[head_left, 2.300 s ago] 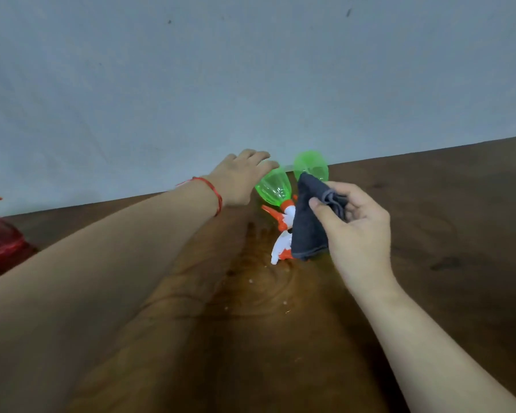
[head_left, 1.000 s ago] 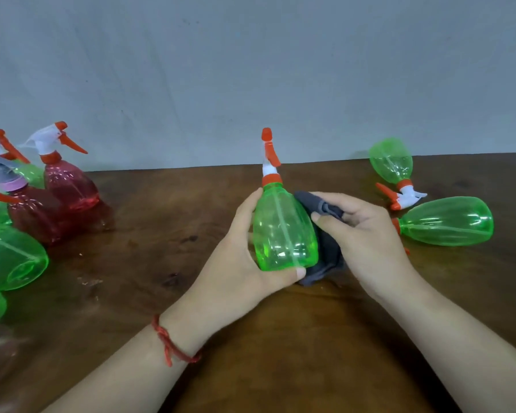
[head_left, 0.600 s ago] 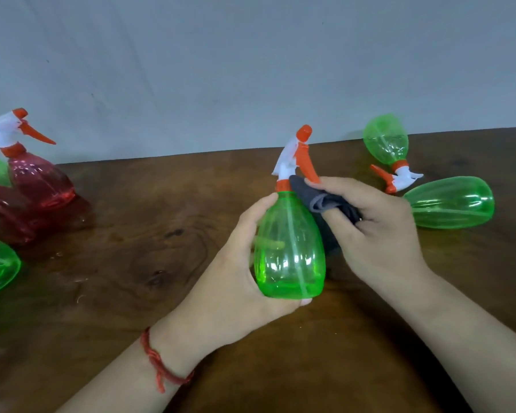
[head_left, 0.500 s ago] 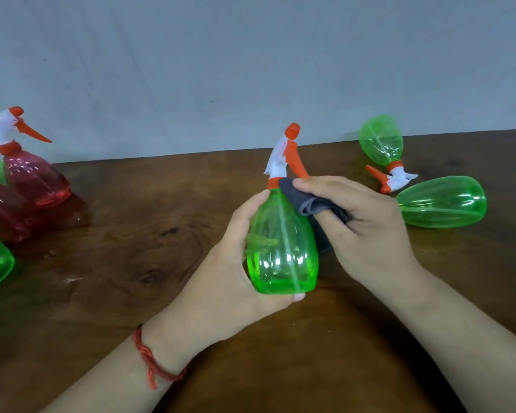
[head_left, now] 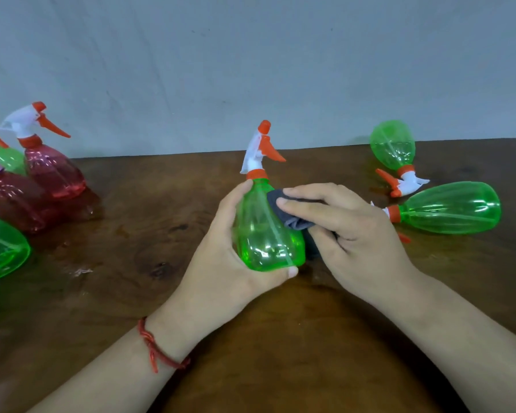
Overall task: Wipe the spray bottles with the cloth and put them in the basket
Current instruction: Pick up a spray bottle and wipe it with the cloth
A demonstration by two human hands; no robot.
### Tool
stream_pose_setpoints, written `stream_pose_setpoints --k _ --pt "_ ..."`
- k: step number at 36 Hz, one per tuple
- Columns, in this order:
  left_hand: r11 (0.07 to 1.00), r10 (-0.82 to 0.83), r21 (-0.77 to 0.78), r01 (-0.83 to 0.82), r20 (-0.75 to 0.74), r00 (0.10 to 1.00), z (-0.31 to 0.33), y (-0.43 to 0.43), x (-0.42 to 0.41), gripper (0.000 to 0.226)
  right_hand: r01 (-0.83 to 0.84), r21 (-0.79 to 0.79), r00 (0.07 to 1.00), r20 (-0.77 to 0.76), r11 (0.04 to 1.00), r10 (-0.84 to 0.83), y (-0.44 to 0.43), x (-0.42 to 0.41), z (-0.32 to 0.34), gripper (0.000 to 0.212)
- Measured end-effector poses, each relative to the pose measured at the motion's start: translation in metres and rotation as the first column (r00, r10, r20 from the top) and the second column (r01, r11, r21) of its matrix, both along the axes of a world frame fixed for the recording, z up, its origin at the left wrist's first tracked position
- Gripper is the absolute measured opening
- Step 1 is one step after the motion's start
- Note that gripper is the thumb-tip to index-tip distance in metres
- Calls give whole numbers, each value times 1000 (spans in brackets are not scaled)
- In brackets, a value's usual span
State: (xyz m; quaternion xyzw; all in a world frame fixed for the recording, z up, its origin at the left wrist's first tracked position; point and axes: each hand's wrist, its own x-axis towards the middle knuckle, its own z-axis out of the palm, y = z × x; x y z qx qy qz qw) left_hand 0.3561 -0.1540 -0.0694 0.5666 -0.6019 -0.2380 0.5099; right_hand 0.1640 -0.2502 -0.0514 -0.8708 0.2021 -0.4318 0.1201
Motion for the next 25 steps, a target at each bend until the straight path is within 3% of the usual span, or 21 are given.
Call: stream_pose_setpoints --k 8,17,19,25 --pt "998 68 10 -67 -175 982 -3 -5 12 114 -44 -89 993 -109 995 34 8 2 2 44" --pt "992 119 3 -125 -322 939 2 -6 6 108 -95 -94 990 -114 991 84 8 -1 2 51" --pt "995 92 -3 -97 -272 958 4 -3 4 104 -77 -89 993 -102 993 67 7 -1 2 51" --pt "999 39 9 -40 71 997 6 7 -1 120 17 11 999 -39 1000 -17 0 0 -4 49"
